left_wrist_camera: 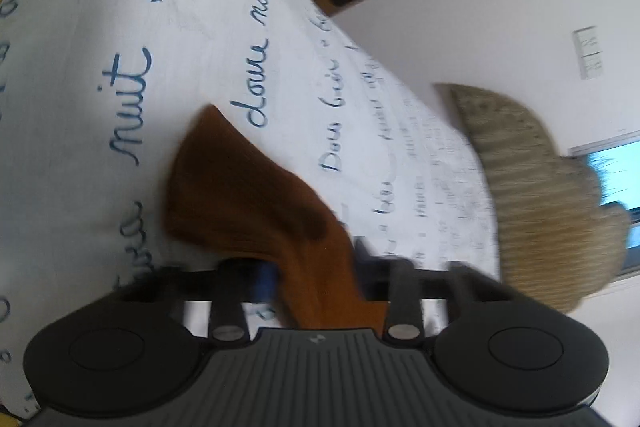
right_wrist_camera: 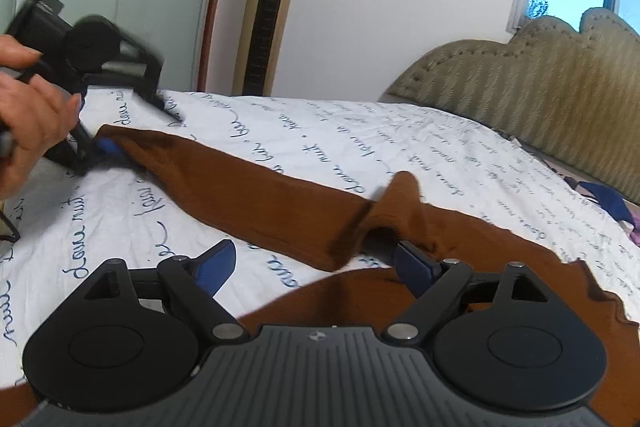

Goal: Fold small clothes
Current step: 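Grasp the other sleeve cuff with the left gripper and lift it, then lay the held sleeve across the sweater body and open the left gripper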

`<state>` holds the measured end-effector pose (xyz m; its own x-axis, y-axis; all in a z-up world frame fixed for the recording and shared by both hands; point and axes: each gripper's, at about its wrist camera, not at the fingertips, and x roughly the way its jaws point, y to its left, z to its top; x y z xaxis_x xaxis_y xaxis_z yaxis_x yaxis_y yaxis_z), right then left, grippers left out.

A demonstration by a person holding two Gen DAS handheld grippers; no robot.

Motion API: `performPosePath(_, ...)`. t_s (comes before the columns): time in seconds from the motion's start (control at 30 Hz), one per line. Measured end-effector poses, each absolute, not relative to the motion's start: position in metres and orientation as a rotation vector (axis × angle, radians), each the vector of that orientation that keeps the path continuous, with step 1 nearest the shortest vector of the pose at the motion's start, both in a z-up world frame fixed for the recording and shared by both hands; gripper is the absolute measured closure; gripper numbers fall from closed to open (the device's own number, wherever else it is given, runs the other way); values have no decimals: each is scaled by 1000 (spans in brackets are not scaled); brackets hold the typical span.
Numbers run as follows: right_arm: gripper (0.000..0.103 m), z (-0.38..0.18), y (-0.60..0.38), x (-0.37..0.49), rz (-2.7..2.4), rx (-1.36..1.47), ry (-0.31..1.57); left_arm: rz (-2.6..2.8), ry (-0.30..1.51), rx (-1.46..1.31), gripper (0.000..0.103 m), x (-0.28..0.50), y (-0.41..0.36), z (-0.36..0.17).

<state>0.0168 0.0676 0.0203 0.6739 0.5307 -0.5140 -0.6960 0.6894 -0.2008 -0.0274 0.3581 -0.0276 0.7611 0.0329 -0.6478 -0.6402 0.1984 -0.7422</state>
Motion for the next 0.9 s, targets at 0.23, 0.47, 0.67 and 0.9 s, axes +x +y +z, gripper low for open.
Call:
performPosePath(0.23,15,29,28,23,634,-364,448,567,544,-1038,97,-17,350,4)
performPosePath(0.47,11,27,-19,42,469,-301,490,808,392,-785,97,-16,368,61)
performPosePath(0.67,11,23,-73,69,356,-40,590,722,439,-628,97,32,331,77)
performPosePath(0.9,10,22,-110,67,281,54,580,476,525,-382,97,99,227,85)
